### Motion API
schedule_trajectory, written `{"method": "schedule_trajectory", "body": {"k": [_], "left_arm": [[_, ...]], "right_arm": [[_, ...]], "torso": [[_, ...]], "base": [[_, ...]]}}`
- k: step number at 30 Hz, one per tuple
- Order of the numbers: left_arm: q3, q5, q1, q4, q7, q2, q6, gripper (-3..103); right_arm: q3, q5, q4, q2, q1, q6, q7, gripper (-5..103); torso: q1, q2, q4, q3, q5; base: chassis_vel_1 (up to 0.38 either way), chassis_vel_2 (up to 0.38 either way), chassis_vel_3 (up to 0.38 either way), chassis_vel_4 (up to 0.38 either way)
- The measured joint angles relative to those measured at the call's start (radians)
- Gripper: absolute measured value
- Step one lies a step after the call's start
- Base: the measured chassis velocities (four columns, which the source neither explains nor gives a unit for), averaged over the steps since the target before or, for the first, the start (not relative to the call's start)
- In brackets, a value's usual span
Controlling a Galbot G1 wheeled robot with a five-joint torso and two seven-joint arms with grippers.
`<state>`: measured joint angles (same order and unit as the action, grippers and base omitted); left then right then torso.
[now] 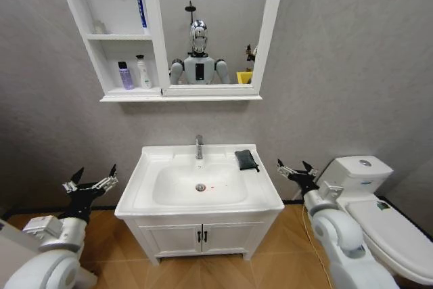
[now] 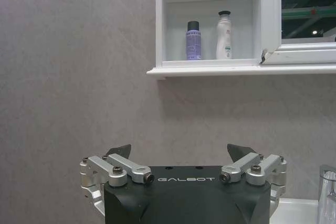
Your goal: Move facial cleanser and shampoo from washbasin to cabinet, then wipe washbasin with towel.
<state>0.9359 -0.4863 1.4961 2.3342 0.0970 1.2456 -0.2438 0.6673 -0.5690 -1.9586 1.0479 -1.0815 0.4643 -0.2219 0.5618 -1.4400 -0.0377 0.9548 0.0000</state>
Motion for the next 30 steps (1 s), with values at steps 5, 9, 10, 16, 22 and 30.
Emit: {"method": "schedule_trajectory", "body": {"k": [5,9,10,16,22,30], "left_arm": [[0.033,0.014,0.031,0.003,-0.014,0.028,0.017,100],[0.053,0.024,0.043,0.017,-0.014,0.041,0.018,100],[0.053,0.024,0.043,0.017,-0.014,0.041,0.018,100],[0.056,0.044,0.059,0.037,-0.015,0.075,0.023,100],[0.048,0.054,0.059,0.045,-0.015,0.091,0.024,100],[0.04,0.062,0.053,0.049,-0.012,0.09,0.024,100]], "right_arm": [[-0.135,-0.04,0.274,-0.078,0.221,0.004,0.024,100],[-0.263,-0.071,0.411,-0.088,0.391,0.04,0.011,100],[-0.263,-0.071,0.411,-0.088,0.391,0.04,0.011,100],[-0.461,-0.188,0.482,-0.05,0.552,0.162,-0.119,100],[-0.541,-0.271,0.545,-0.005,0.62,0.221,-0.193,100],[-0.614,-0.244,0.756,0.022,0.761,0.188,-0.076,100]], "torso": [[-0.001,0.002,-0.0001,-0.001,0.0005],[-0.002,0.004,-0.0002,-0.002,-0.0009],[-0.002,0.004,-0.0002,-0.002,-0.0009],[-0.003,0.007,0.0002,-0.004,-0.0002],[-0.004,0.009,0.0002,-0.005,-0.0001],[-0.005,0.011,0.0002,-0.006,-0.0001]], "base": [[0.0,0.0,0.0,0.0],[0.0,0.0,0.0,0.0],[0.0,0.0,0.0,0.0],[0.0,0.0,0.0,0.0],[0.0,0.0,0.0,0.0],[0.0,0.0,0.0,0.0]]}}
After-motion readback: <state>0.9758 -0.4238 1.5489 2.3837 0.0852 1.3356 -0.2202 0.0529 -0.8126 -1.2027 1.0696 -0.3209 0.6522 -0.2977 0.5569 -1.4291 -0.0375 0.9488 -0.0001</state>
